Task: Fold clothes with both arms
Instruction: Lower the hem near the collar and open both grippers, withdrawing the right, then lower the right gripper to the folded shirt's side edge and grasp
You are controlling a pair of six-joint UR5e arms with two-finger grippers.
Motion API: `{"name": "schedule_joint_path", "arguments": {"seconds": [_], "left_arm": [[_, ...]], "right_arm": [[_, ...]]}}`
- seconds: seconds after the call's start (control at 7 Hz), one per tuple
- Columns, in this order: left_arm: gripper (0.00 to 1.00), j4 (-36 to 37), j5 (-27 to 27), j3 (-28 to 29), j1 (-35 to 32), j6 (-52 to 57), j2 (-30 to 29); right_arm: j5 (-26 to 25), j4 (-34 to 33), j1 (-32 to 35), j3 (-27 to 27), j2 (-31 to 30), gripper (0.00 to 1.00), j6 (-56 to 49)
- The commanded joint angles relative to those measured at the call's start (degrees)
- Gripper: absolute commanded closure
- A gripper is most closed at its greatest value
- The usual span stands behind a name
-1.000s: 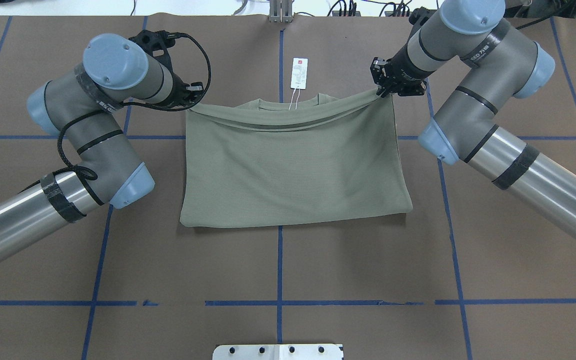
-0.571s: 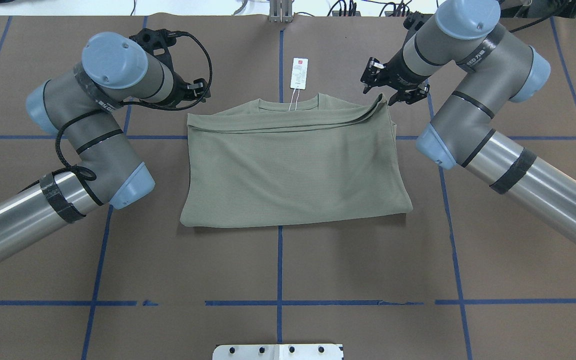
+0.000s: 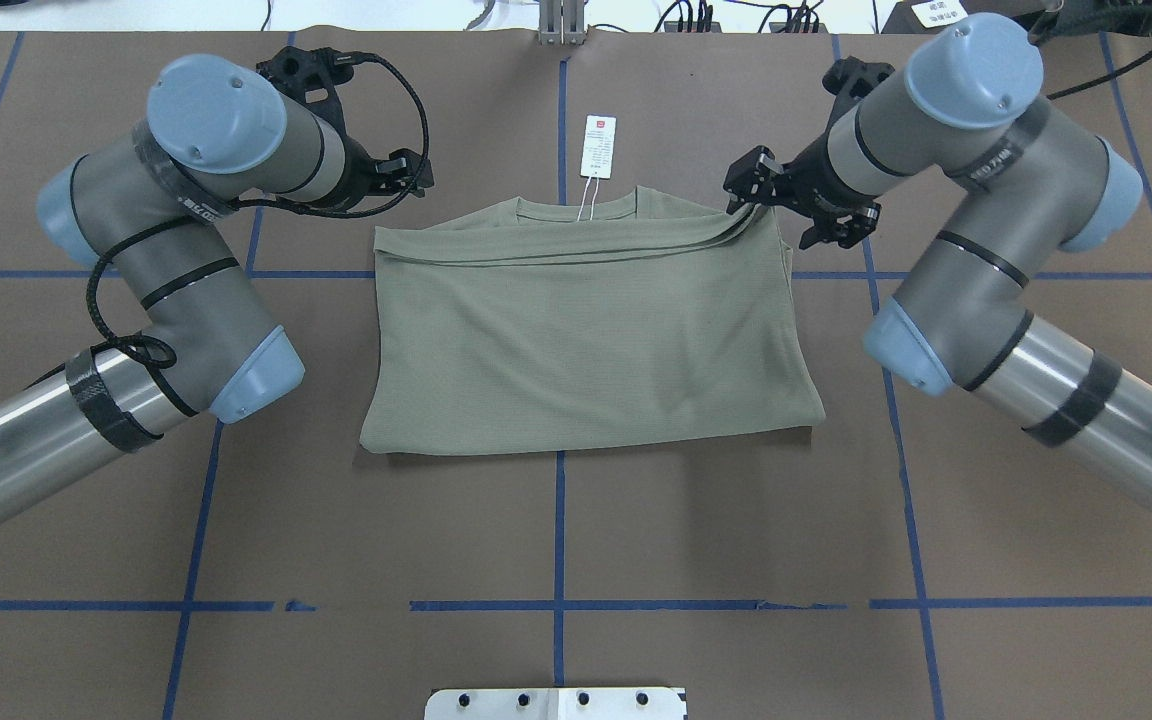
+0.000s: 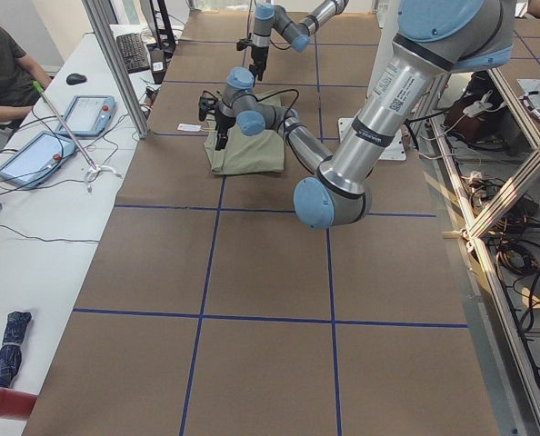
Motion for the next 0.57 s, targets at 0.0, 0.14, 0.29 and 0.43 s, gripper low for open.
{"name": "schedule_joint_path", "arguments": {"seconds": [0.0, 0.14, 0.29, 0.43], "left_arm": [[0.0, 0.75, -0.2, -1.56, 0.15, -0.07, 0.37], [0.0, 0.75, -0.29, -1.74, 0.15, -0.07, 0.37], [0.0, 0.75, -0.29, -1.91, 0.15, 0.02, 0.45], [0.0, 0.75, -0.21, -1.92, 0.15, 0.02, 0.45]], "right_arm": [[-2.95, 0.06, -4.29, 1.1, -4.48, 0.0, 0.45], [-2.69, 0.24, -4.47, 1.01, -4.85, 0.01, 0.45], [-2.43, 0.24, -4.65, 1.19, -4.76, 0.36, 0.45], [-2.25, 0.24, -4.74, 1.45, -4.76, 0.98, 0.45]]}}
